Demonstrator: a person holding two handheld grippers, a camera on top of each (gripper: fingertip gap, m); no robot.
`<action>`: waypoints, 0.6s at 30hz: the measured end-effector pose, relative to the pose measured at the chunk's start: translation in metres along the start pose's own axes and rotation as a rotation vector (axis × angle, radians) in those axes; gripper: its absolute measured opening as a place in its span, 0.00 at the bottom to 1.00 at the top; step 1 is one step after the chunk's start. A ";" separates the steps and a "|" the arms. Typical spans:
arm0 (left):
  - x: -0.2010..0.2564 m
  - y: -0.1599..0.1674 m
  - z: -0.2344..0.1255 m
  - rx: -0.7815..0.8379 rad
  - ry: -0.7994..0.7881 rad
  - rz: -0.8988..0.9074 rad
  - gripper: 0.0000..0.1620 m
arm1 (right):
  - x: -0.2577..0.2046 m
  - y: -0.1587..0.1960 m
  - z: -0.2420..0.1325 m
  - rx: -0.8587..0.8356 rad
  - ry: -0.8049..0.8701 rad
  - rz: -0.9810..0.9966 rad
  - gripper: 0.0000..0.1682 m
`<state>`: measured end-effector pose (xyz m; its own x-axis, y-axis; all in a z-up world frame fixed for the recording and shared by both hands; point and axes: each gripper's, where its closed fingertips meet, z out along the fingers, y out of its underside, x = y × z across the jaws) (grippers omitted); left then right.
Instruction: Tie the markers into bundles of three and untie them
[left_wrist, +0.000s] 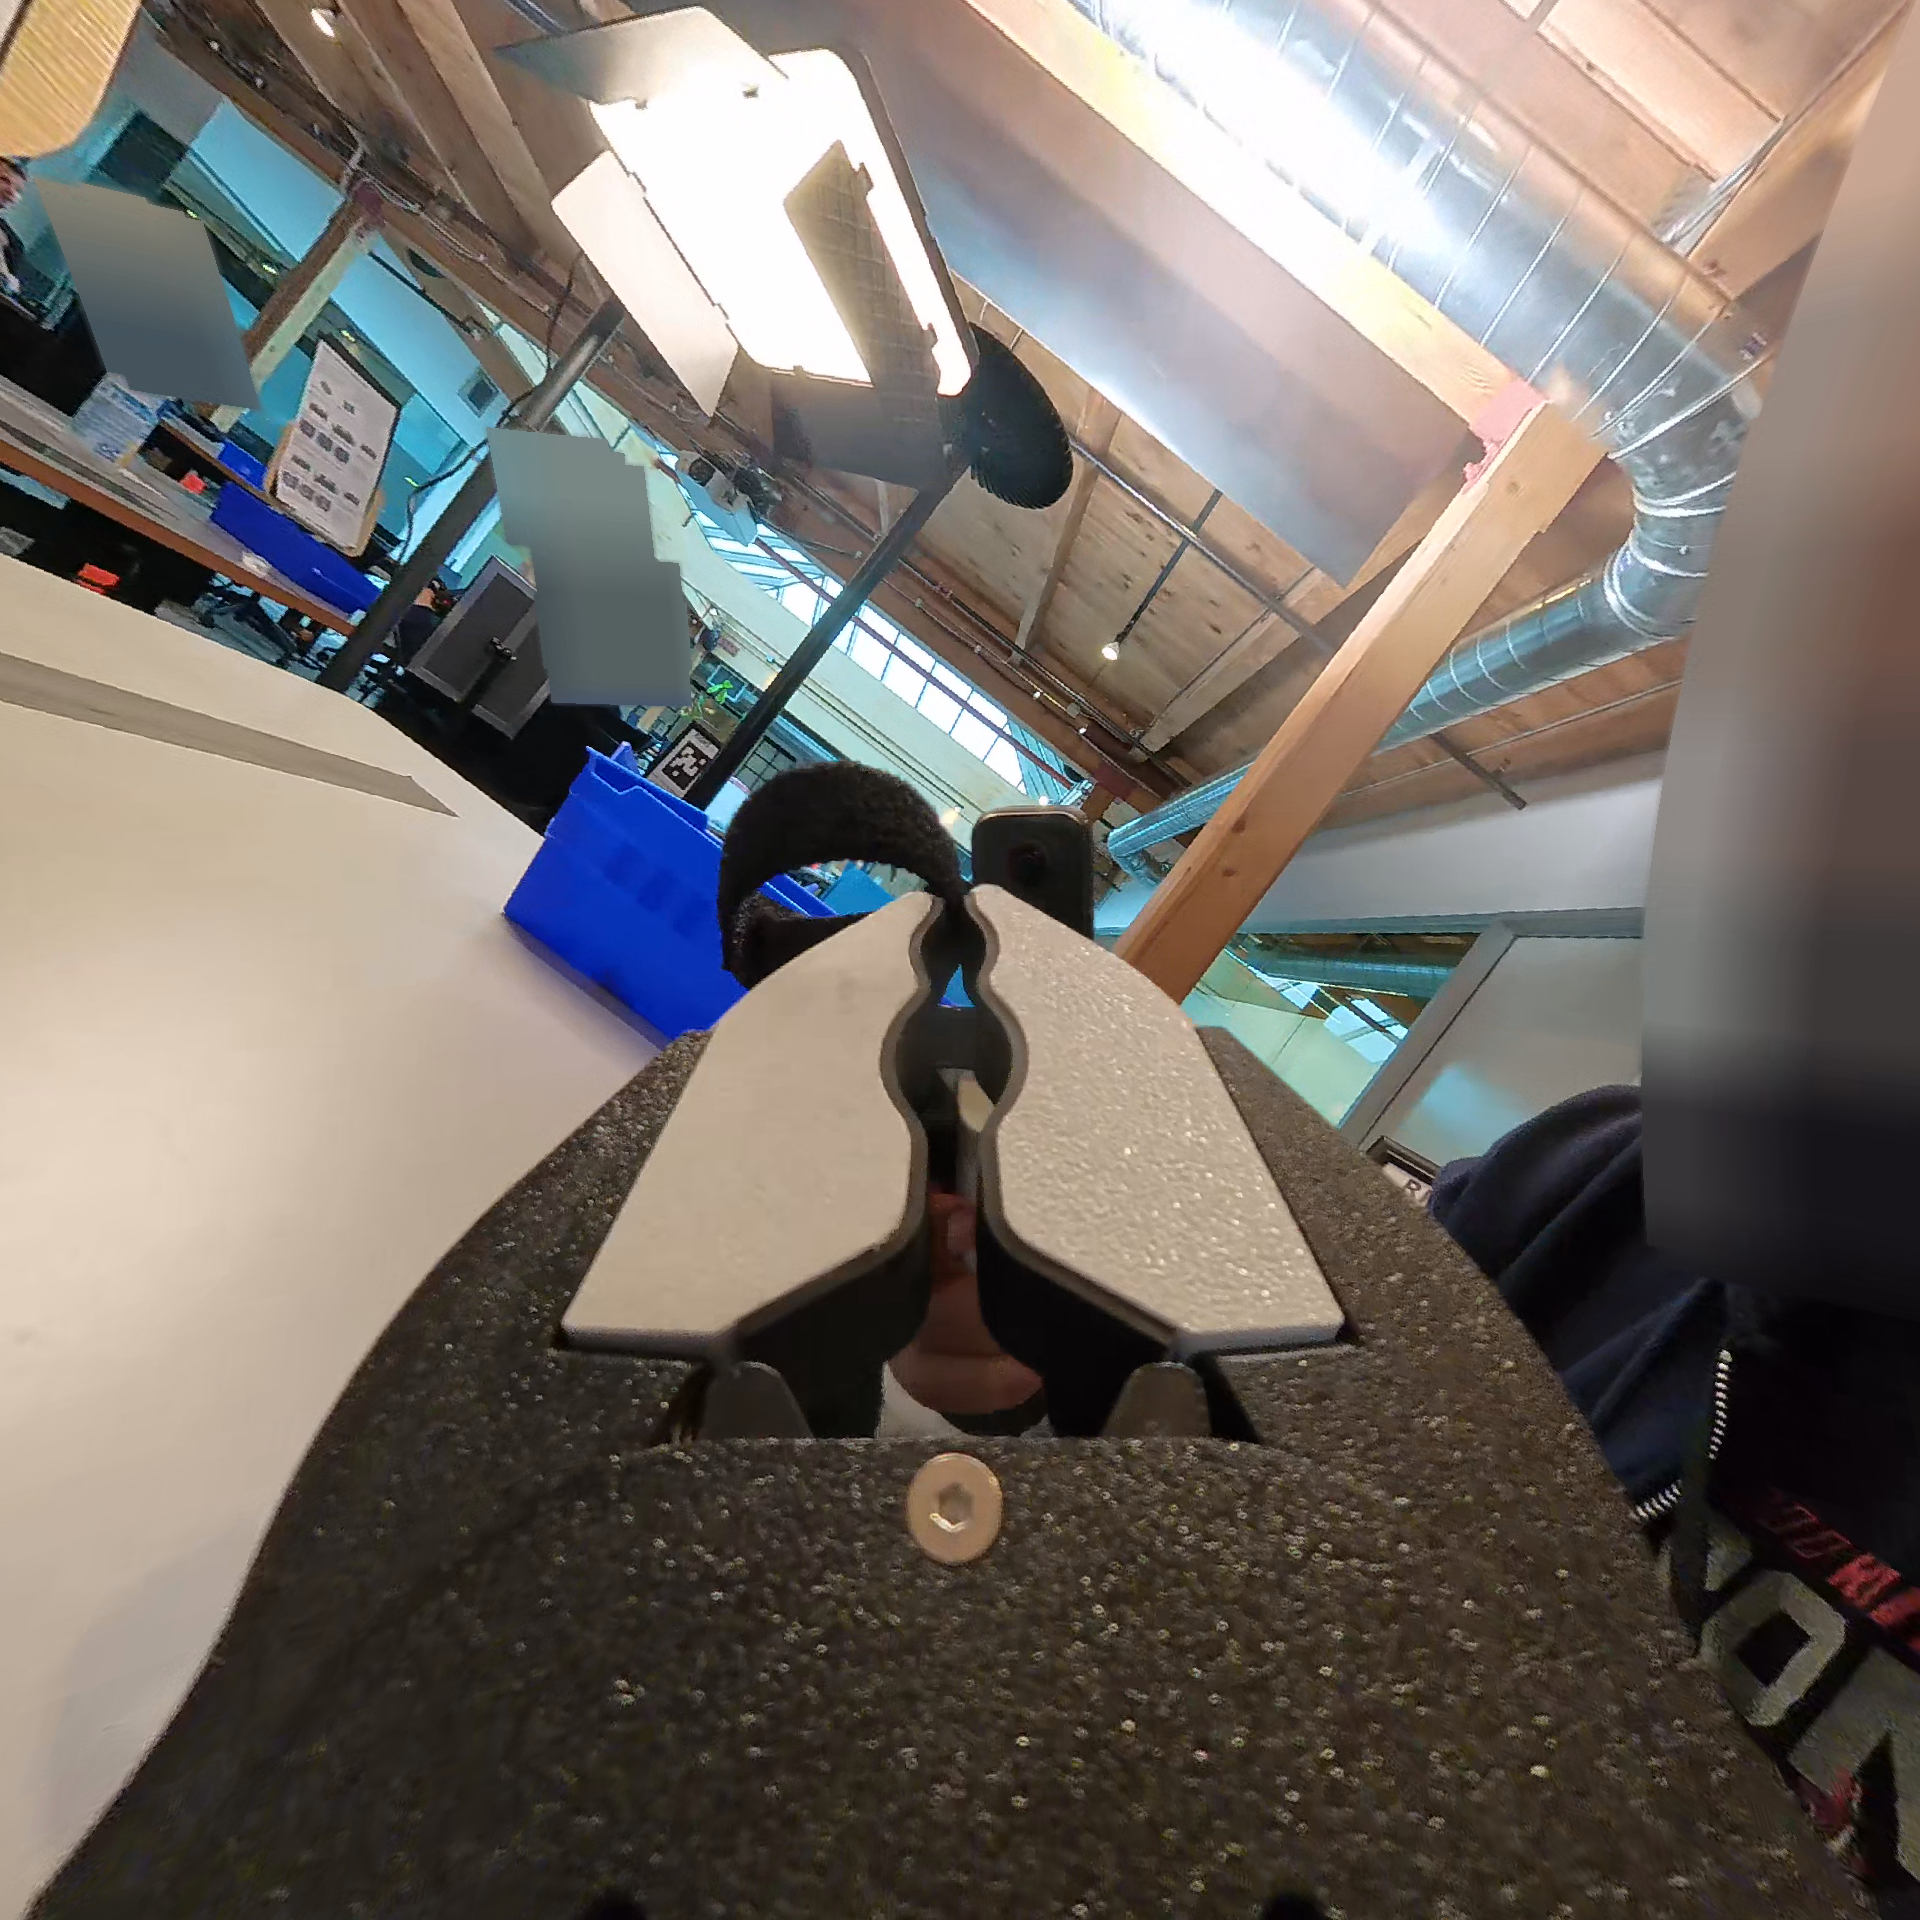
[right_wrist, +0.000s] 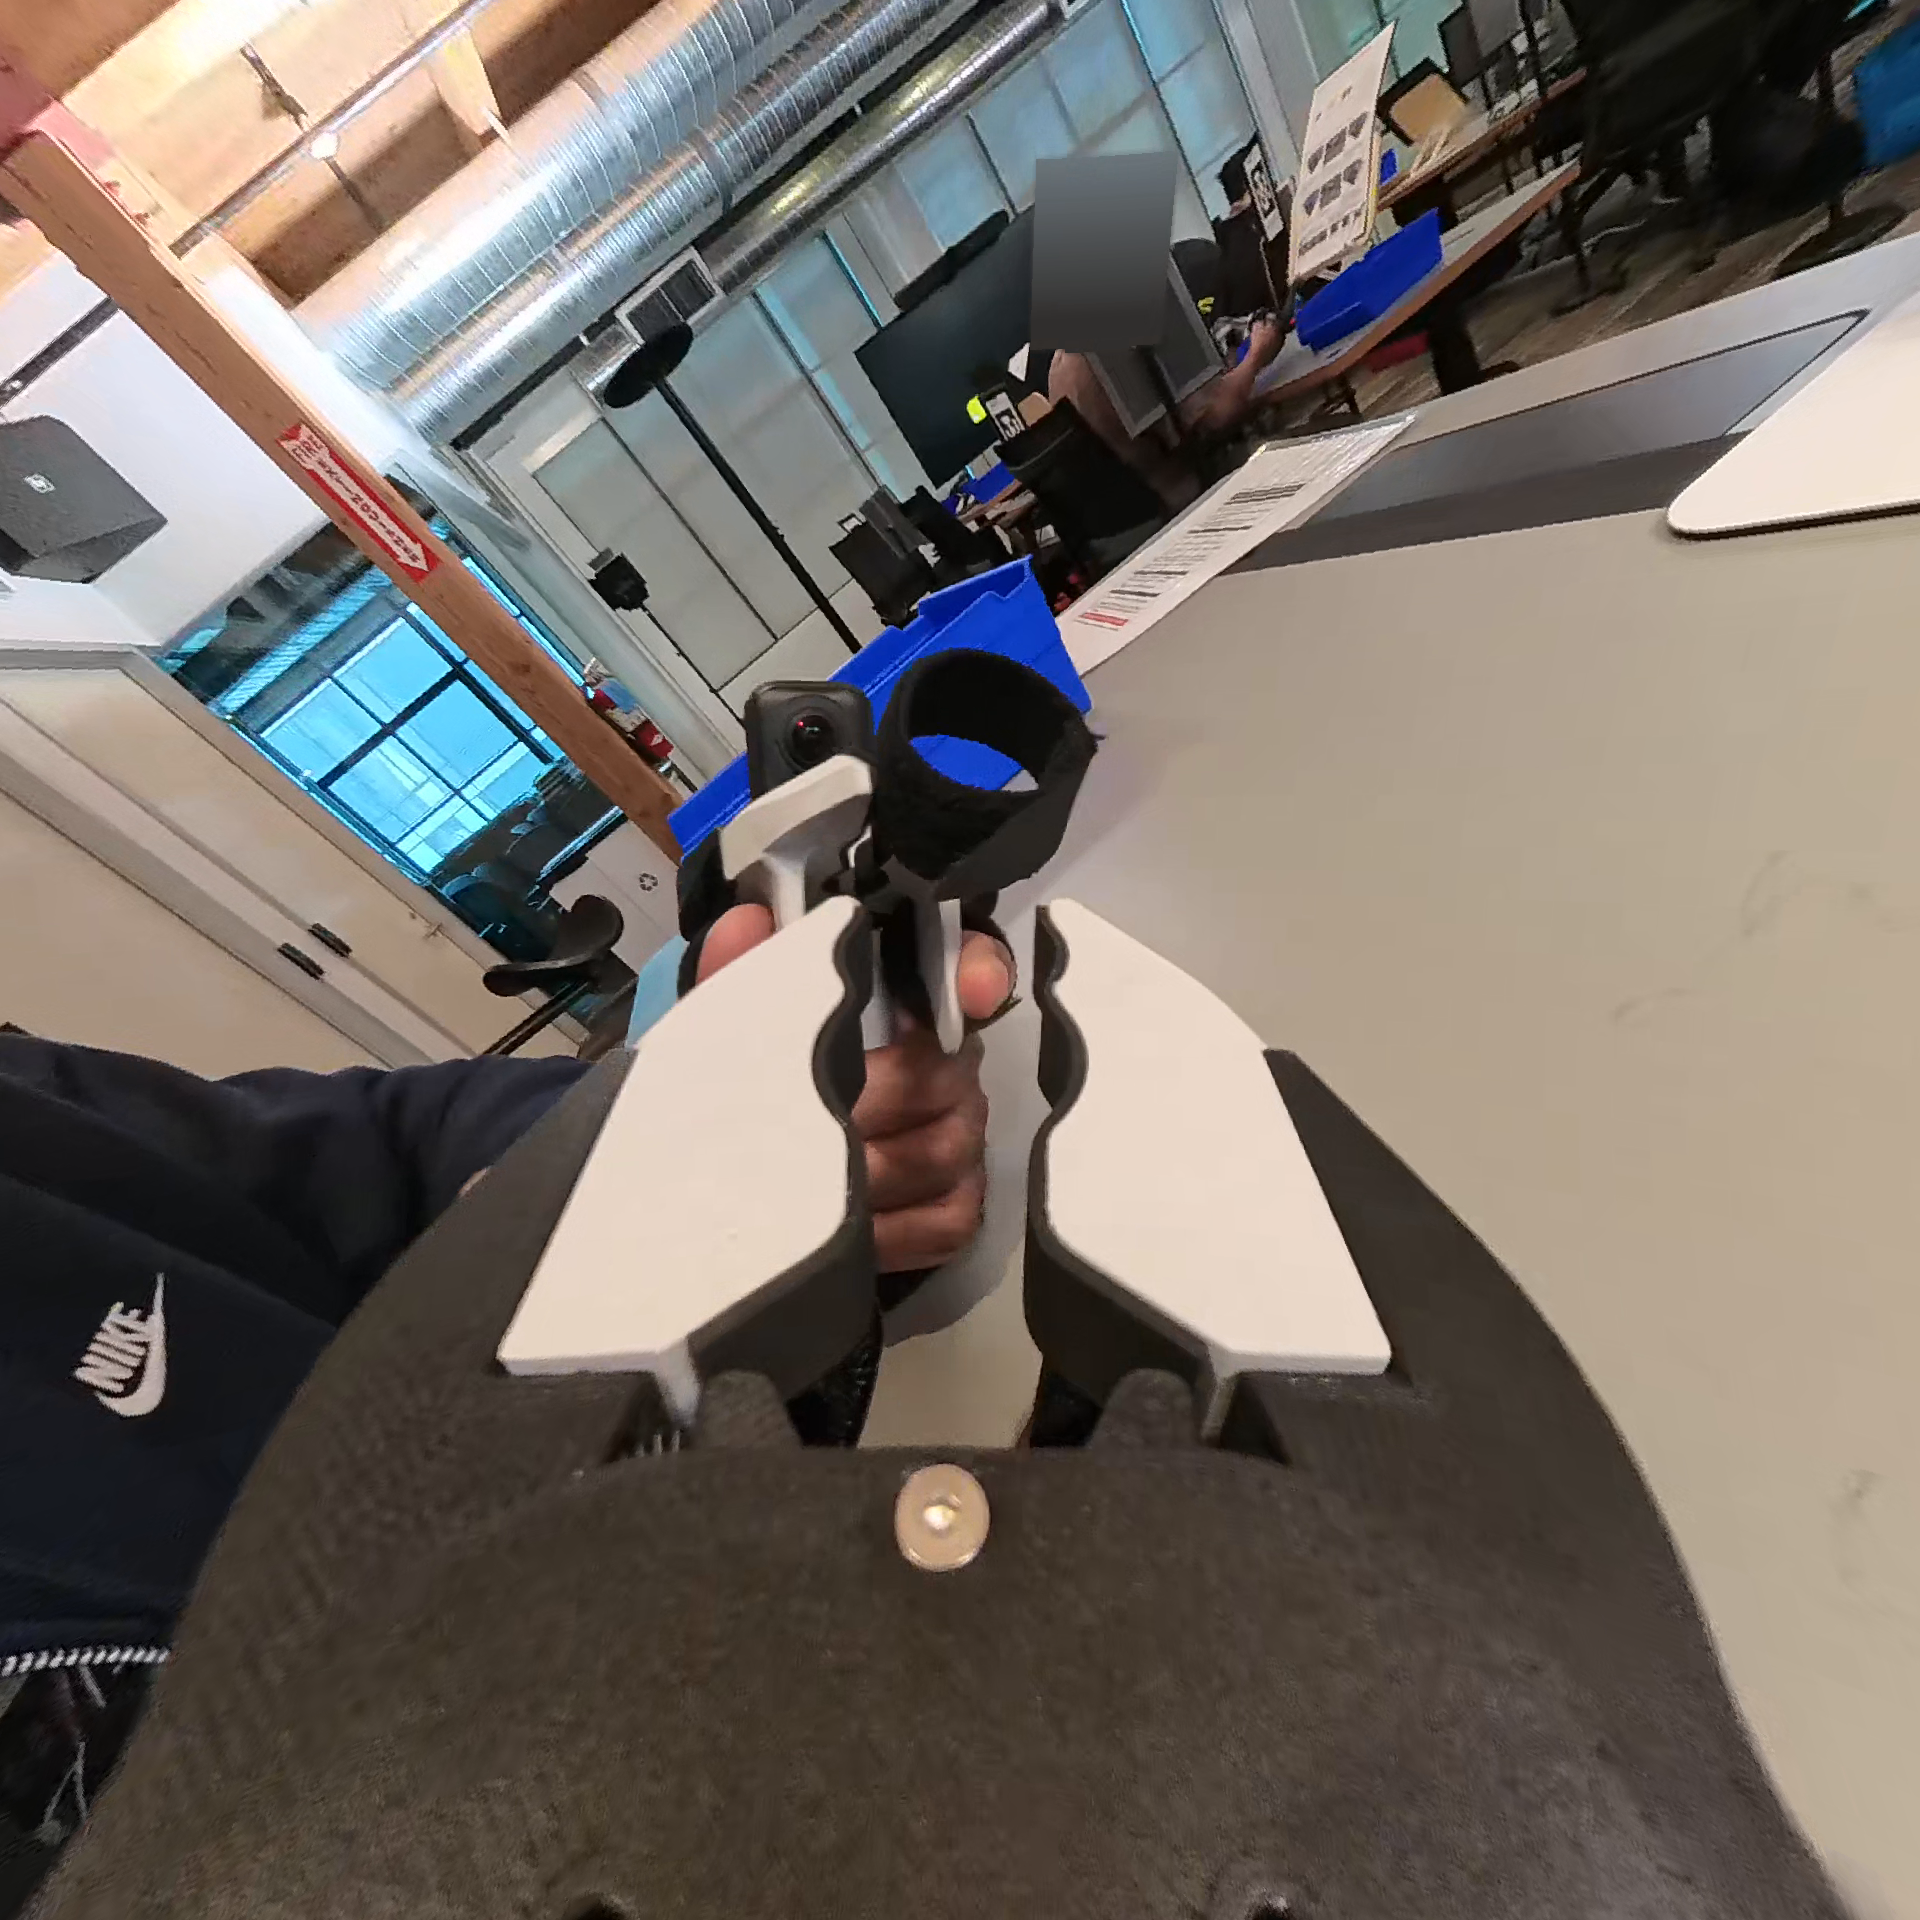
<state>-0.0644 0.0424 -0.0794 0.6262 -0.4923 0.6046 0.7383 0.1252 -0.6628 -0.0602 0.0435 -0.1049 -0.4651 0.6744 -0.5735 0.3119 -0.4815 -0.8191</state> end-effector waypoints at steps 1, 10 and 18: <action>0.002 0.001 0.001 -0.006 0.011 -0.002 0.01 | 0.001 0.000 0.000 0.000 -0.001 0.006 0.16; 0.008 0.007 0.002 -0.043 0.080 -0.059 0.01 | 0.004 -0.003 -0.004 0.025 -0.023 -0.031 0.00; 0.012 0.006 -0.001 -0.068 0.142 -0.142 0.01 | 0.010 -0.014 -0.012 0.059 0.022 -0.149 0.00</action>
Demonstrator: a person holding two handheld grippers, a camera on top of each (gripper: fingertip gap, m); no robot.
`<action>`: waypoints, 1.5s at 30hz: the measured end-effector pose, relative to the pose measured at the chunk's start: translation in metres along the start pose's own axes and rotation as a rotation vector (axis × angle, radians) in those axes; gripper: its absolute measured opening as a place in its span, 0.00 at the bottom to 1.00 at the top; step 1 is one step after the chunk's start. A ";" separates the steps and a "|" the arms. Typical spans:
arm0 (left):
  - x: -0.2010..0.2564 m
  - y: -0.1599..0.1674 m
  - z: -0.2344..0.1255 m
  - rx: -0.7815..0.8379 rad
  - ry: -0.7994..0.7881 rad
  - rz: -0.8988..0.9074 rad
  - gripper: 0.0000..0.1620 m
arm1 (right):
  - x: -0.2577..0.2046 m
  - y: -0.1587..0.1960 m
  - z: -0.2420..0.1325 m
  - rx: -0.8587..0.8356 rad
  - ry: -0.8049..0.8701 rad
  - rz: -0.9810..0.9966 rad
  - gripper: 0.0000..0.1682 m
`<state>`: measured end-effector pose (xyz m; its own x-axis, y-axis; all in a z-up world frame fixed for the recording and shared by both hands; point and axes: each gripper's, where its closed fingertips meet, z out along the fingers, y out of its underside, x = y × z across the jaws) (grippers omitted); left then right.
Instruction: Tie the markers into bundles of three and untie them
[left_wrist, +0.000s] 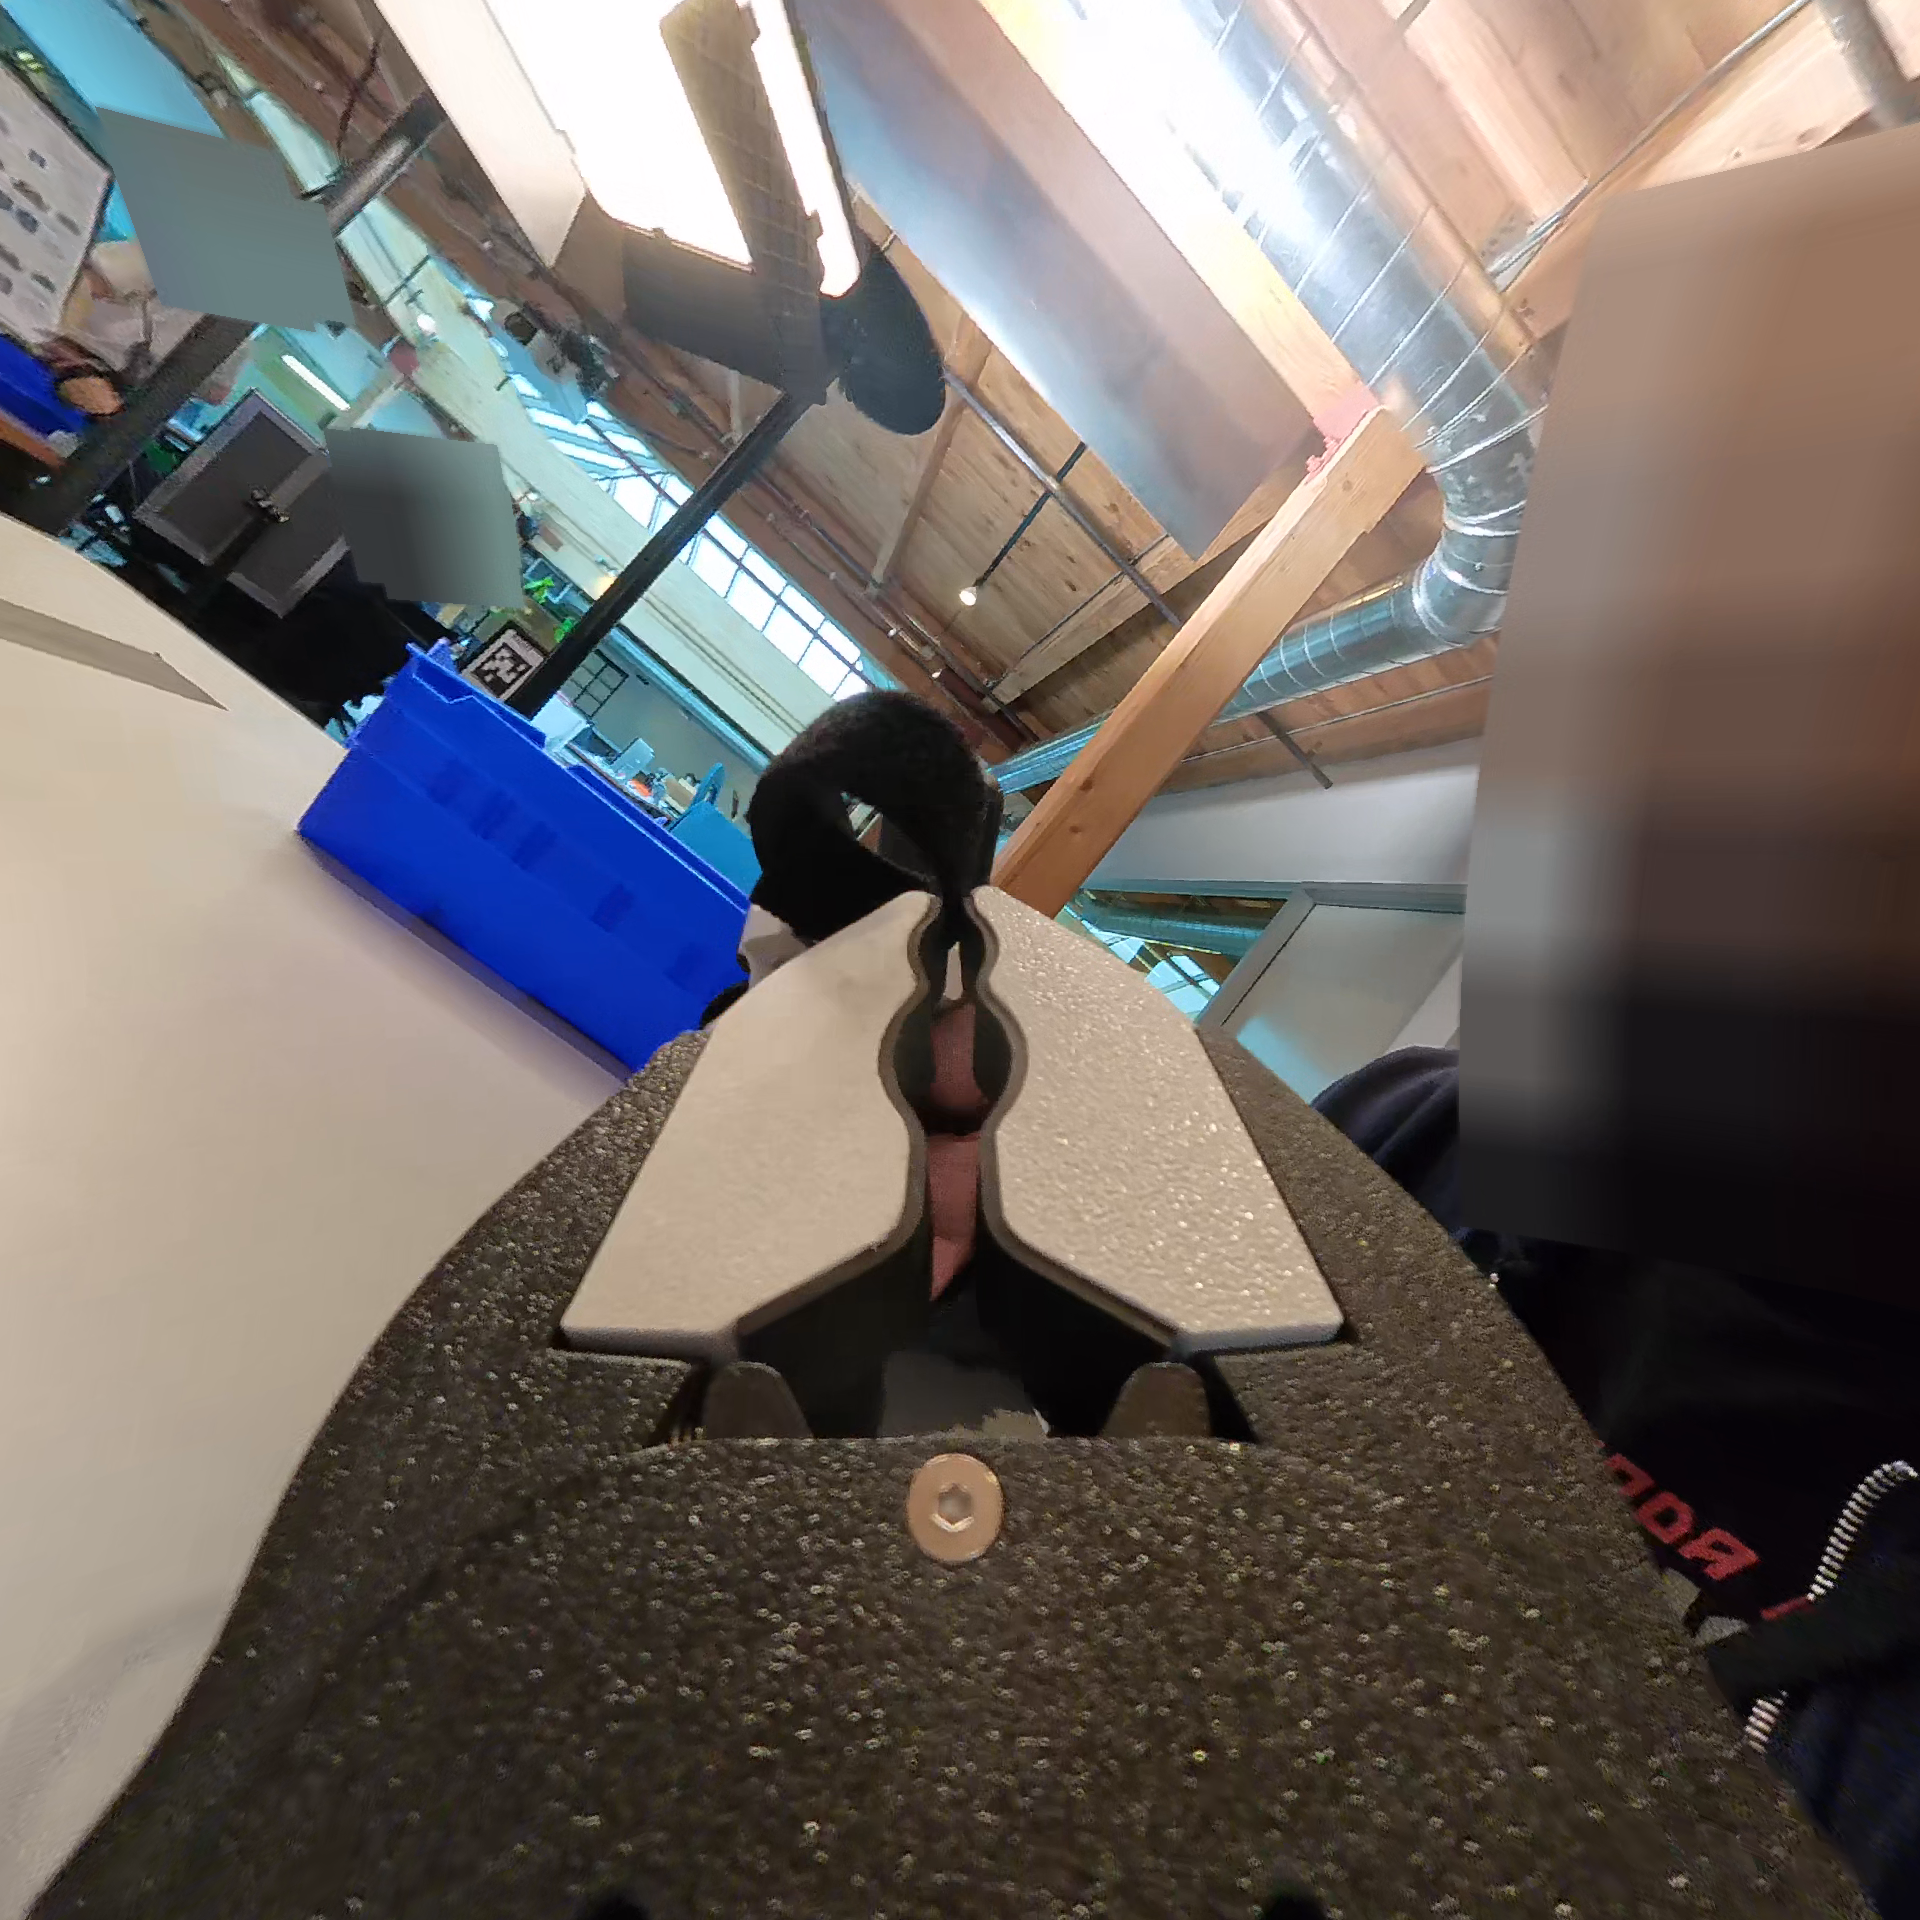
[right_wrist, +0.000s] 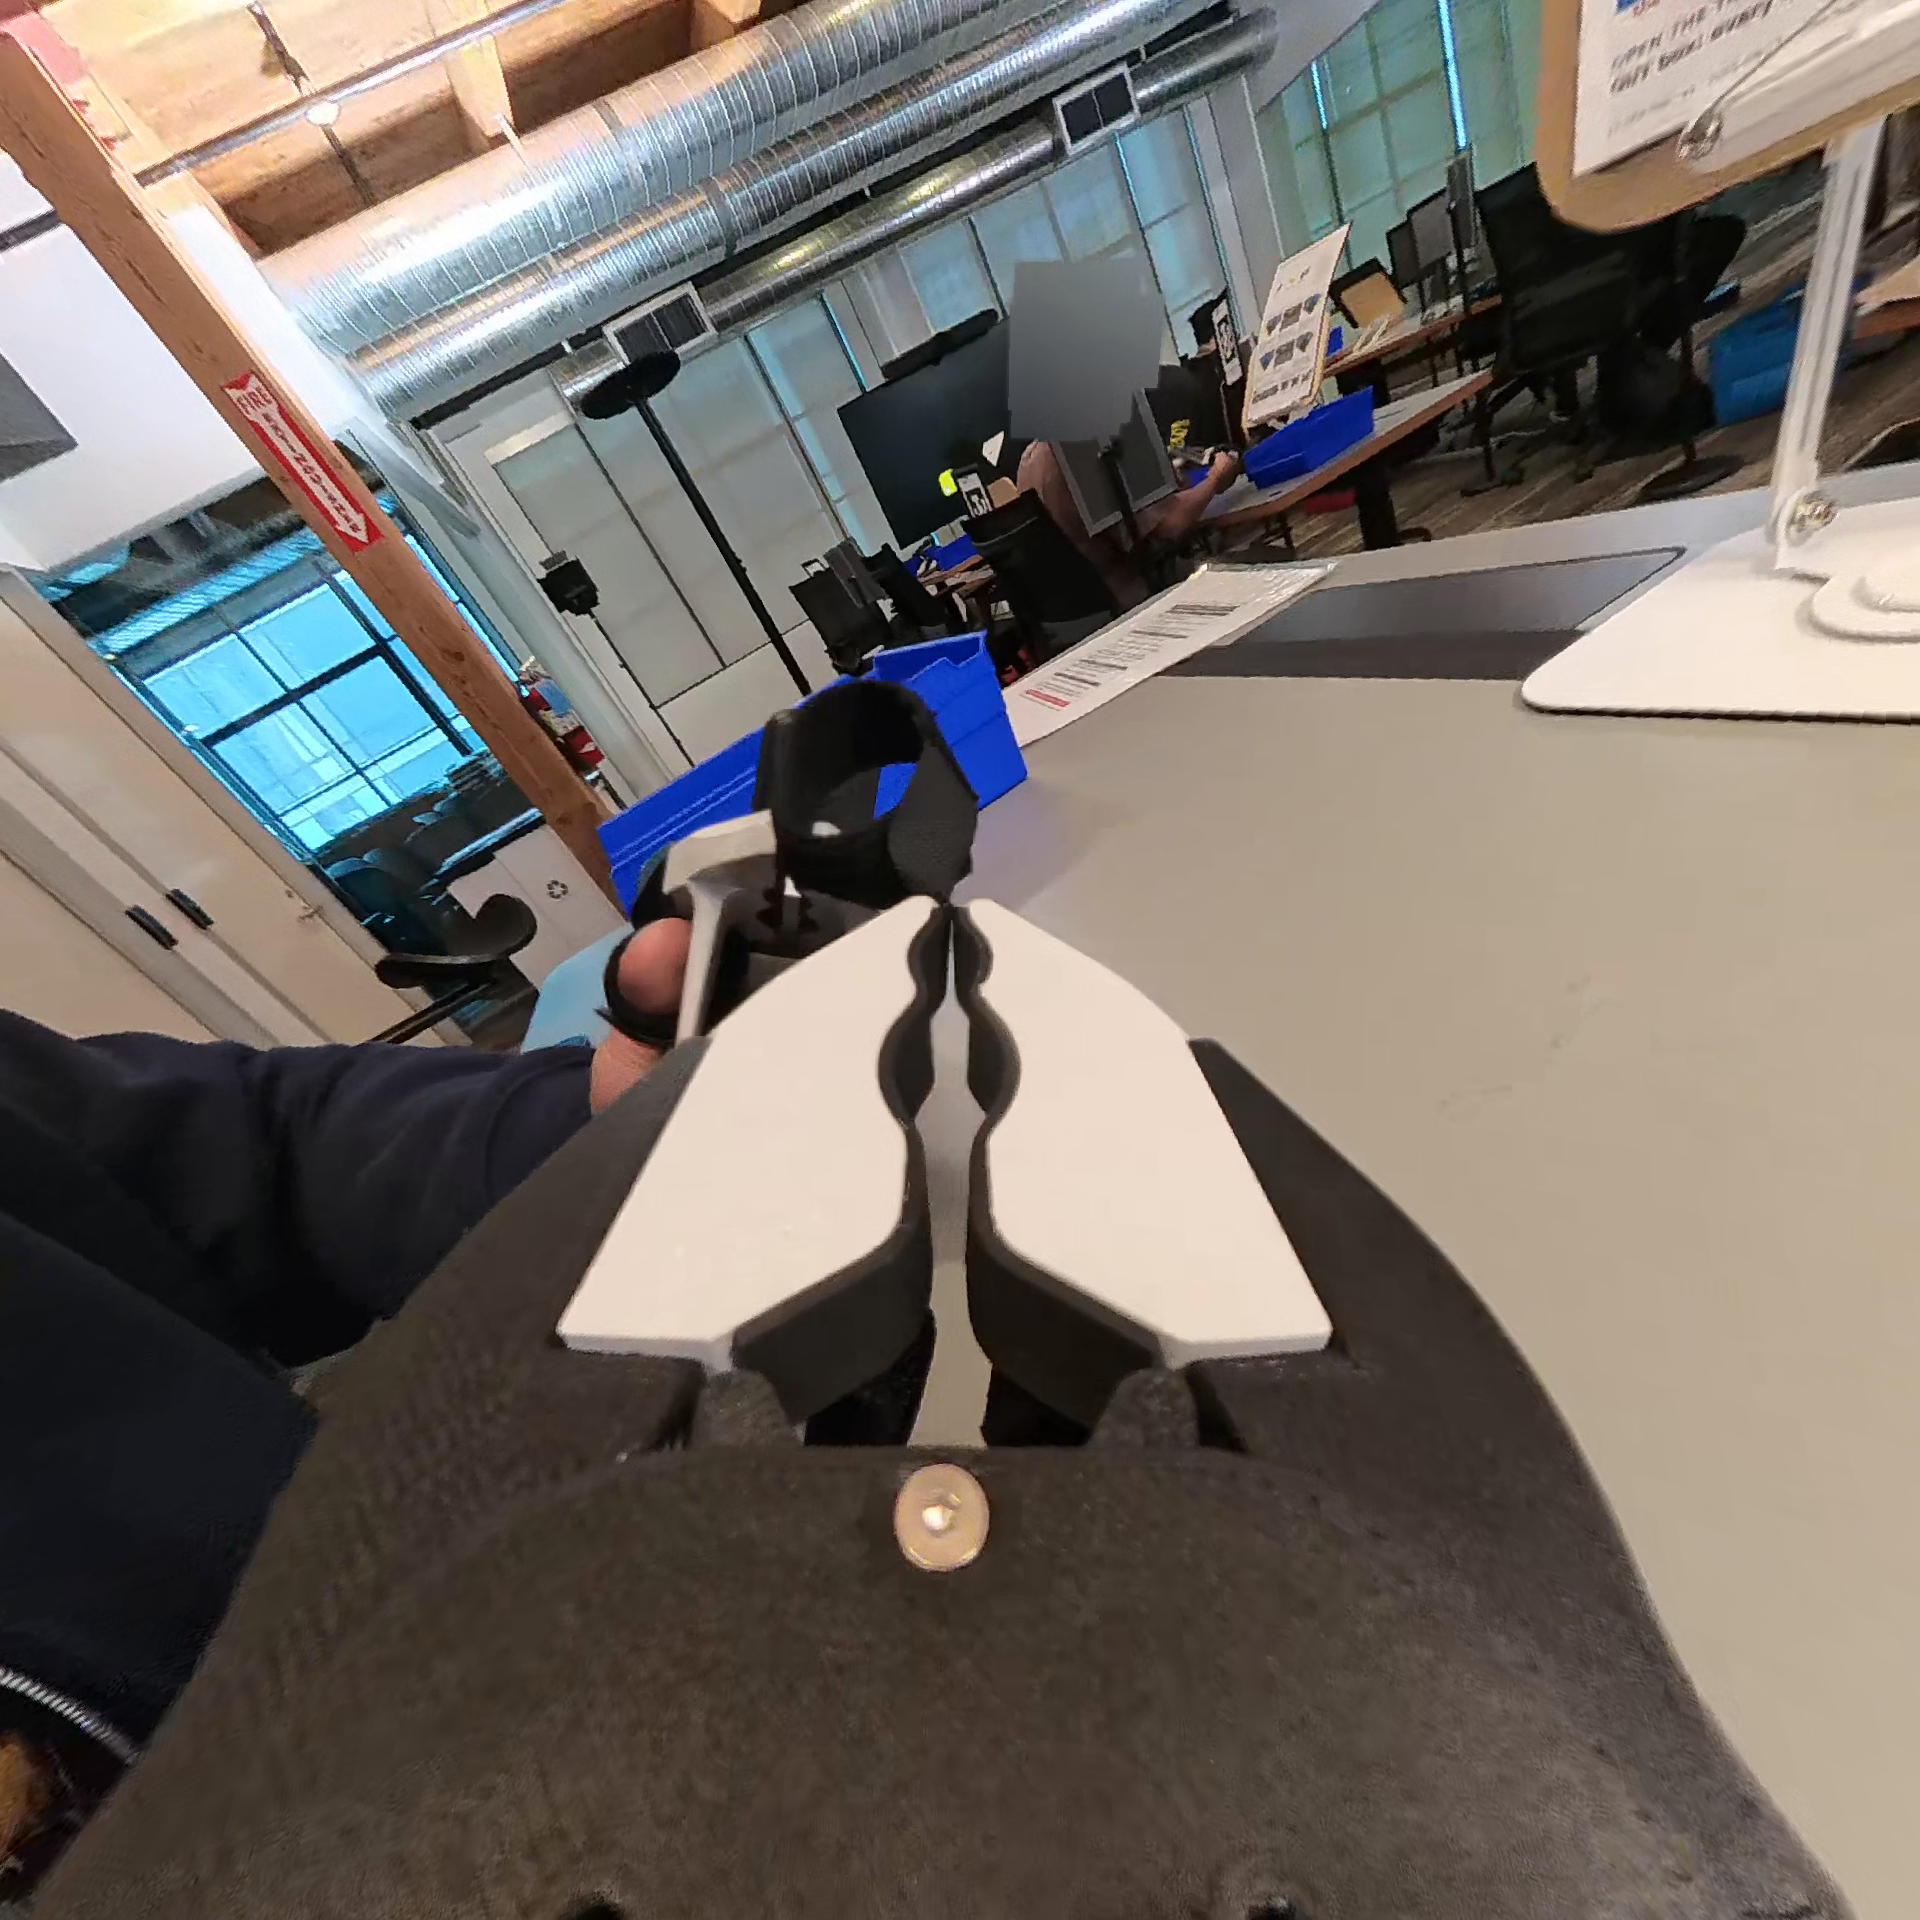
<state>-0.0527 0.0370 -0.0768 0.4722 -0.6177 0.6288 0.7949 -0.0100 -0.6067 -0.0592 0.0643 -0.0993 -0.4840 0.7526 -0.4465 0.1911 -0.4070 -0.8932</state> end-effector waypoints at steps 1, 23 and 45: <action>-0.001 0.001 0.000 -0.008 -0.010 -0.003 0.01 | 0.003 -0.002 -0.002 0.005 0.005 -0.002 0.00; 0.009 0.016 0.003 -0.140 0.047 0.002 0.01 | 0.034 -0.029 -0.033 0.027 -0.029 0.073 0.06; 0.012 0.029 0.004 -0.242 0.071 -0.048 0.01 | 0.011 0.008 -0.014 -0.171 -0.024 -0.218 0.01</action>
<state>-0.0224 0.0322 -0.0851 0.4015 -0.6657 0.6290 0.6974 -0.2229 -0.6811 -0.0515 0.0766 -0.1118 -0.5495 0.7993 -0.2434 0.2204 -0.1424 -0.9650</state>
